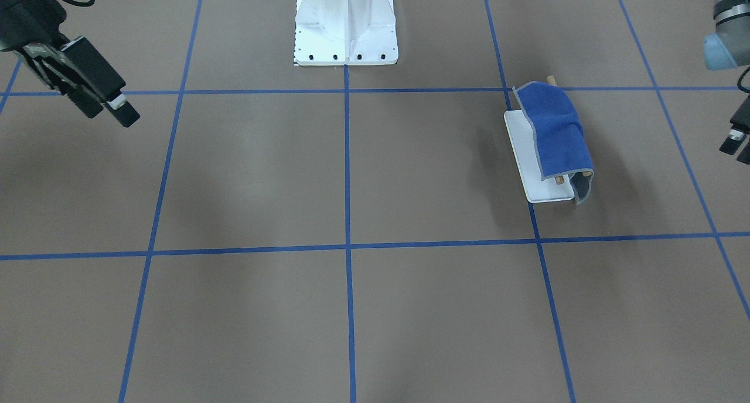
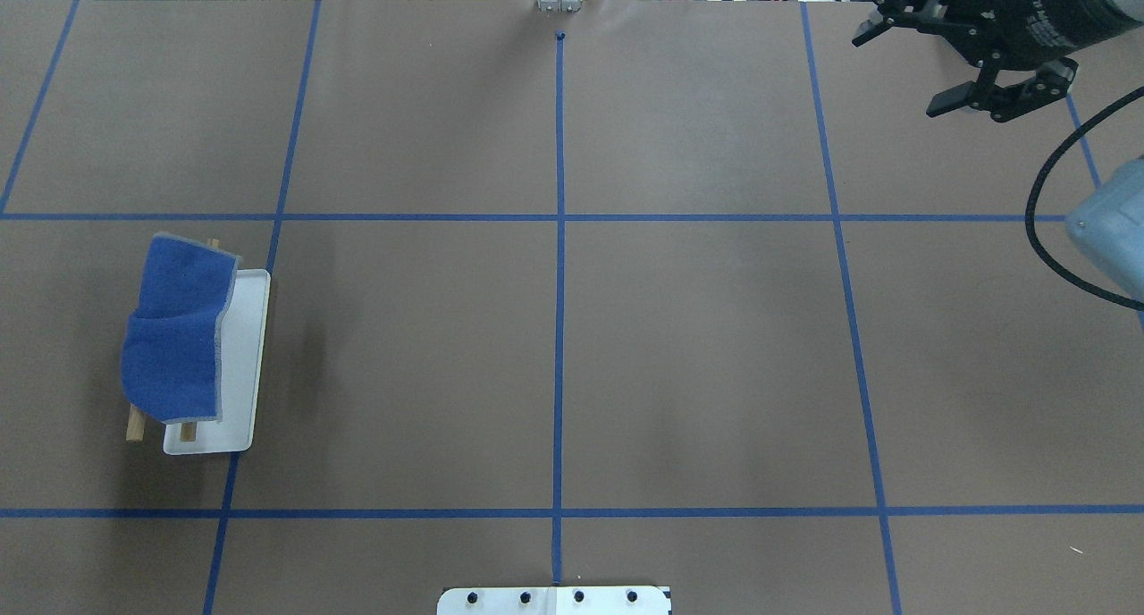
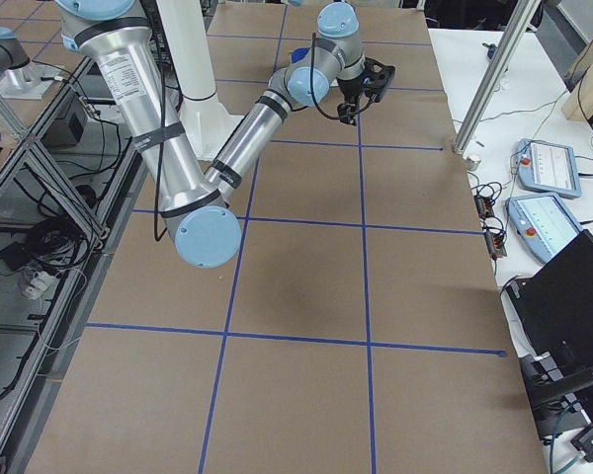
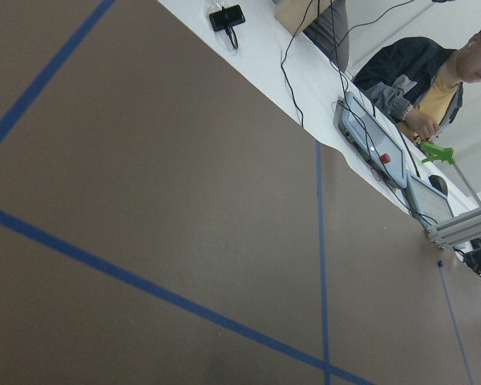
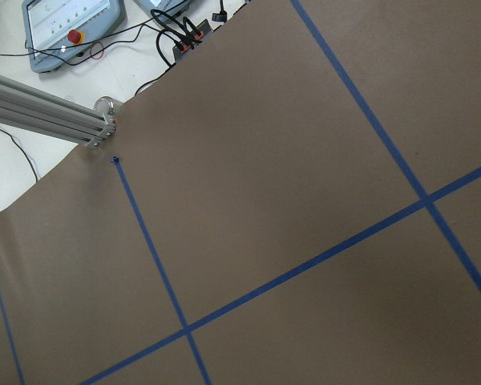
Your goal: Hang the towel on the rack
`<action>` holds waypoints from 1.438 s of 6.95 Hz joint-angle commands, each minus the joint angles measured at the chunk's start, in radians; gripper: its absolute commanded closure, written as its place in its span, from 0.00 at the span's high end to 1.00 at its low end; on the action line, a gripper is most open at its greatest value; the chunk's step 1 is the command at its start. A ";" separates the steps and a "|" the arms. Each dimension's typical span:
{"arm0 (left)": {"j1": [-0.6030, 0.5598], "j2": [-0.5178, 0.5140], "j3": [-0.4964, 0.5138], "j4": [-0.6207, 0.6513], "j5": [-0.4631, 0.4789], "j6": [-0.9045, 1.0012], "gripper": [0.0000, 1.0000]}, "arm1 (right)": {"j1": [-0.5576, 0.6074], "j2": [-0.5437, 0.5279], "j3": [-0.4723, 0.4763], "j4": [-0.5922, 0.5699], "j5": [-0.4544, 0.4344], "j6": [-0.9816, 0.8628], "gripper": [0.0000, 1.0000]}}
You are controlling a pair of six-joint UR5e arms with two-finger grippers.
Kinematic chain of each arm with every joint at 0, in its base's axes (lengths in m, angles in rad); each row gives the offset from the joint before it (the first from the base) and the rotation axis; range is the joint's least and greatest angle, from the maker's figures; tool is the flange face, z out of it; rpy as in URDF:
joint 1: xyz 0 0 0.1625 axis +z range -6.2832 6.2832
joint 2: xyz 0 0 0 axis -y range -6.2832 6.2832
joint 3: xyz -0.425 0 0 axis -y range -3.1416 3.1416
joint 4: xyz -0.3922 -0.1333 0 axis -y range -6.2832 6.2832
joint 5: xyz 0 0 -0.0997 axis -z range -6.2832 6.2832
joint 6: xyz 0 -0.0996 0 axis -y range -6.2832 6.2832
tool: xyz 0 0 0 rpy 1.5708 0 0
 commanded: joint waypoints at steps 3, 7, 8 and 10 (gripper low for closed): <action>-0.187 -0.034 -0.016 0.342 -0.175 0.545 0.98 | 0.213 -0.316 0.006 -0.003 0.108 -0.551 1.00; -0.231 -0.071 -0.070 0.901 -0.166 1.049 0.98 | 0.345 -0.509 -0.085 -0.016 0.099 -1.091 1.00; -0.233 -0.080 -0.099 1.044 -0.166 1.070 0.98 | 0.378 -0.507 -0.153 -0.014 0.102 -1.244 1.00; -0.215 -0.080 -0.143 1.205 -0.165 1.072 0.98 | 0.406 -0.510 -0.245 -0.016 0.095 -1.432 1.00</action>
